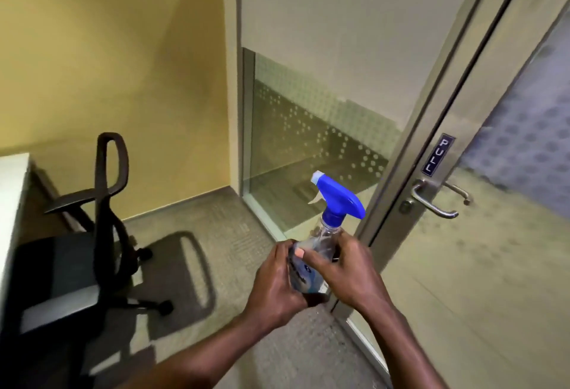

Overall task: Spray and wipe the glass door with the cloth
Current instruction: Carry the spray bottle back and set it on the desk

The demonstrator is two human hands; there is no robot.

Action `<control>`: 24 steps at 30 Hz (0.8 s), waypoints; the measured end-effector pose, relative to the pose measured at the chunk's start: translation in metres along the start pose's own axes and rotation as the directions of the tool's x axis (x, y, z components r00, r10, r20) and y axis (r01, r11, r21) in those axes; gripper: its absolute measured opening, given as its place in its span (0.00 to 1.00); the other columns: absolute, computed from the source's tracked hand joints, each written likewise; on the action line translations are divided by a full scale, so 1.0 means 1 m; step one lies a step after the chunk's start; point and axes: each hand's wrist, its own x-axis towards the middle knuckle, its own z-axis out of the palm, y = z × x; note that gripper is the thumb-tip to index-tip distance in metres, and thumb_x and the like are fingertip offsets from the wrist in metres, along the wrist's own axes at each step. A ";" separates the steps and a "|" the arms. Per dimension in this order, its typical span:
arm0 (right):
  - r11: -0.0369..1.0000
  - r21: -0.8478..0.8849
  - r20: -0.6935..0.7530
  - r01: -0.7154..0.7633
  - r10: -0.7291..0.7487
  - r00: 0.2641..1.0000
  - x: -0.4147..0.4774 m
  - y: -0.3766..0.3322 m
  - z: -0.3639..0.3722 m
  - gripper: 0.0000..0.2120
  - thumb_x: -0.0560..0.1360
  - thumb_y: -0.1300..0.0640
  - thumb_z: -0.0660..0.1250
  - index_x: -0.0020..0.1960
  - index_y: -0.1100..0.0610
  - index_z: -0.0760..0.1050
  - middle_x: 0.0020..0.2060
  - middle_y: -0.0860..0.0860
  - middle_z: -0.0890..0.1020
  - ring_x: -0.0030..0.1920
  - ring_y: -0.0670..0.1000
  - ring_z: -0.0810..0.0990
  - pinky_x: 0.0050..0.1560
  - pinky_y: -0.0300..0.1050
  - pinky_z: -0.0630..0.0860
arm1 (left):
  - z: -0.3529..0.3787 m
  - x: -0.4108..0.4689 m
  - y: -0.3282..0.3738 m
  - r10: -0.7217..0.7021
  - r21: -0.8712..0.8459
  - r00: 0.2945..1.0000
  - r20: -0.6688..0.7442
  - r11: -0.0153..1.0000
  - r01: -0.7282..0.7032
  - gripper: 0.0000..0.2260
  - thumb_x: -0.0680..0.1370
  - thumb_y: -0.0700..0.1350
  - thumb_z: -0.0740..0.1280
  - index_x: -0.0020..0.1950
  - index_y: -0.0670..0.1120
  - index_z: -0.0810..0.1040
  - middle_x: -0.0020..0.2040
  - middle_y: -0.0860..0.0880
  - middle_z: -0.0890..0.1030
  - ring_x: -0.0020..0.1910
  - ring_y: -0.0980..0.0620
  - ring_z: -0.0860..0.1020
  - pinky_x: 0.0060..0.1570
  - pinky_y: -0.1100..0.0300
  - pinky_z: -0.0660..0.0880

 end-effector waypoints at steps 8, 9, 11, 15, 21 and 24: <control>0.997 0.024 0.109 0.072 -0.074 0.991 -0.009 -0.080 0.119 0.18 0.75 0.39 0.79 0.56 0.49 0.82 0.43 0.45 0.88 0.46 0.47 0.87 0.48 0.50 0.84 | -0.138 -0.034 -0.055 -0.044 0.072 0.991 -0.126 0.996 0.053 0.48 0.57 0.59 0.93 0.72 0.48 0.76 0.62 0.54 0.83 0.60 0.52 0.85 0.61 0.47 0.84; 0.996 0.022 0.132 0.085 -0.087 0.987 -0.011 -0.091 0.133 0.18 0.75 0.40 0.79 0.57 0.50 0.82 0.44 0.46 0.88 0.46 0.48 0.87 0.49 0.52 0.84 | -0.155 -0.039 -0.063 -0.053 0.078 0.988 -0.145 0.995 0.065 0.48 0.58 0.59 0.92 0.73 0.48 0.76 0.63 0.53 0.83 0.60 0.51 0.85 0.62 0.47 0.84; 0.993 0.024 0.175 0.111 -0.114 0.978 -0.015 -0.114 0.162 0.17 0.76 0.41 0.78 0.58 0.51 0.82 0.45 0.47 0.88 0.47 0.47 0.87 0.50 0.53 0.85 | -0.186 -0.050 -0.080 -0.067 0.084 0.981 -0.183 0.993 0.083 0.48 0.59 0.61 0.91 0.73 0.49 0.75 0.63 0.53 0.83 0.61 0.51 0.85 0.62 0.48 0.83; 0.986 0.040 0.255 0.163 -0.168 0.952 -0.018 -0.150 0.214 0.18 0.77 0.42 0.78 0.60 0.52 0.82 0.46 0.46 0.88 0.45 0.42 0.87 0.46 0.43 0.84 | -0.238 -0.065 -0.110 -0.105 0.075 0.960 -0.259 0.989 0.128 0.48 0.58 0.63 0.90 0.72 0.50 0.75 0.61 0.57 0.83 0.58 0.58 0.85 0.59 0.53 0.85; 0.978 0.059 0.367 0.201 -0.209 0.906 -0.015 -0.188 0.276 0.22 0.77 0.37 0.75 0.62 0.51 0.80 0.48 0.44 0.87 0.47 0.43 0.87 0.47 0.44 0.86 | -0.297 -0.077 -0.141 -0.132 0.047 0.939 -0.318 0.987 0.155 0.46 0.60 0.64 0.90 0.72 0.52 0.75 0.60 0.57 0.83 0.58 0.57 0.86 0.54 0.61 0.86; 0.967 0.073 0.398 0.244 -0.253 0.882 -0.006 -0.203 0.300 0.22 0.77 0.37 0.76 0.62 0.51 0.81 0.49 0.44 0.88 0.48 0.43 0.87 0.50 0.47 0.87 | -0.319 -0.078 -0.149 -0.168 0.015 0.914 -0.370 0.982 0.186 0.46 0.60 0.62 0.91 0.72 0.52 0.75 0.61 0.56 0.84 0.58 0.56 0.87 0.54 0.62 0.86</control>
